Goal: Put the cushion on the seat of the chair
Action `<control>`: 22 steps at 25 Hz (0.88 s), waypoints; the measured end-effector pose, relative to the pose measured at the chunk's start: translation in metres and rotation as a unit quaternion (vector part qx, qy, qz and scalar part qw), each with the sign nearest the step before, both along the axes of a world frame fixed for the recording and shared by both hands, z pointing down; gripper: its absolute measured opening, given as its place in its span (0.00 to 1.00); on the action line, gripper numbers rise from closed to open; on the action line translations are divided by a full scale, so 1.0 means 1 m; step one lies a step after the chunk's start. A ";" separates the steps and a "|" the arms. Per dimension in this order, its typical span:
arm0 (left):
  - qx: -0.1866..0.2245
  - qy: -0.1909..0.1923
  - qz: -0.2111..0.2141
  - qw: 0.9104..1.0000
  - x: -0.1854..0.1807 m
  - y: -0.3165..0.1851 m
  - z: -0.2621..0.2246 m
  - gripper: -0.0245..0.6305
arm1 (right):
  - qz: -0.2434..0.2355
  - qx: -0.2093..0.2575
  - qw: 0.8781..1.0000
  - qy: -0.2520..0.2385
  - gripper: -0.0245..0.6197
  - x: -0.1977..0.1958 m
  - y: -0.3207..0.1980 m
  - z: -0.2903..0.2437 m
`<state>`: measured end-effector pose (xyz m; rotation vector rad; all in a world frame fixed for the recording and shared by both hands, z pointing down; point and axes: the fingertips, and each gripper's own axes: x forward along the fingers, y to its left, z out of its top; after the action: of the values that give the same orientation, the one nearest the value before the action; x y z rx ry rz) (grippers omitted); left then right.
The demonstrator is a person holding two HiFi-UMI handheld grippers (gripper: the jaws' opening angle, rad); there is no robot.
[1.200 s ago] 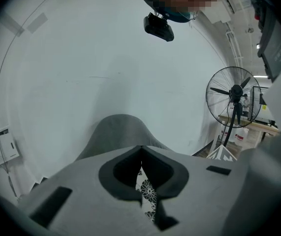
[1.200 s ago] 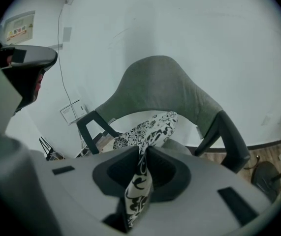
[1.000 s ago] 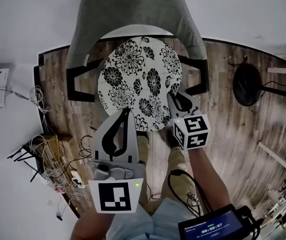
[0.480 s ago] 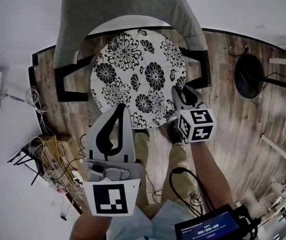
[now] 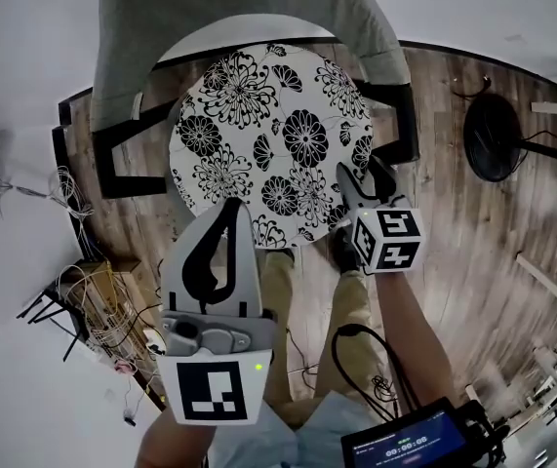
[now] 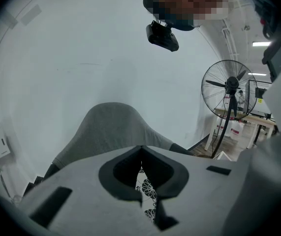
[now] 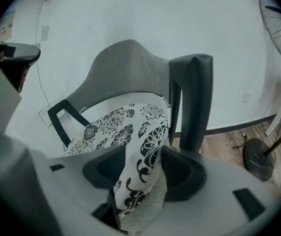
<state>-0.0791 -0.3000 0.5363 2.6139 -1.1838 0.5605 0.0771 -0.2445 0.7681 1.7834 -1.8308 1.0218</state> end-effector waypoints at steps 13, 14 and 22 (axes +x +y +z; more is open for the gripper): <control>0.005 -0.004 0.005 1.000 0.009 0.012 0.008 0.05 | -0.006 -0.012 1.000 0.000 0.46 -0.007 0.028 0.016; 0.006 -0.004 0.005 1.000 0.010 0.014 0.007 0.05 | -0.007 -0.012 1.000 -0.001 0.46 -0.007 0.029 0.015; 0.027 0.000 0.002 1.000 0.020 0.022 -0.021 0.05 | -0.030 0.009 0.999 0.008 0.46 -0.002 0.031 -0.018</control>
<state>-0.0589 -0.2784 0.5152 2.6621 -1.2112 0.5360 0.0755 -0.2136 0.7501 1.7311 -1.8769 0.9703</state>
